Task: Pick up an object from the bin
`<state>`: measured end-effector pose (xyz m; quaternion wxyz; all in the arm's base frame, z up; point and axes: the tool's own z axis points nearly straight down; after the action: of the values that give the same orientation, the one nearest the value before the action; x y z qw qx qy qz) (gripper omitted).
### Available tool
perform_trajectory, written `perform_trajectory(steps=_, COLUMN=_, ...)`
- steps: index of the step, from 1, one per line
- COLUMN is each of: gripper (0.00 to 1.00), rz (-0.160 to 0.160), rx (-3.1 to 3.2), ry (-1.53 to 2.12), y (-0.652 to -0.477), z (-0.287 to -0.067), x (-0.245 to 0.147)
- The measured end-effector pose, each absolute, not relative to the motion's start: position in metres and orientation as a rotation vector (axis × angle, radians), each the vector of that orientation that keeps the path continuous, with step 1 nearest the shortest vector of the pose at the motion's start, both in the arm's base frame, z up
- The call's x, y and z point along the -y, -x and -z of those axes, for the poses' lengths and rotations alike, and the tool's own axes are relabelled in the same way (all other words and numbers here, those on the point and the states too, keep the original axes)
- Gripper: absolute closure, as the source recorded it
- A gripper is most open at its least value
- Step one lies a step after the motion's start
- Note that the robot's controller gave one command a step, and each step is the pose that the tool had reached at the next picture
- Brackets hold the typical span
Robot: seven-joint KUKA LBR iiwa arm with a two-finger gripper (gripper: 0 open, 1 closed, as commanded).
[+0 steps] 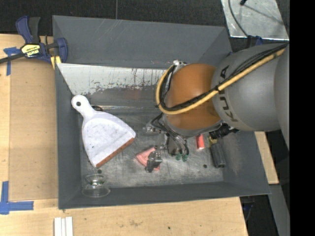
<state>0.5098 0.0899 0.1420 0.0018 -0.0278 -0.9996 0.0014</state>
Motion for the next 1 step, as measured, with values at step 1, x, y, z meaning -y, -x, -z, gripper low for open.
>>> perform_trajectory(steps=1, gripper=1.0, rz=0.012, rx=3.09, ry=-0.589, y=-0.5321, z=-0.079, x=-0.062)
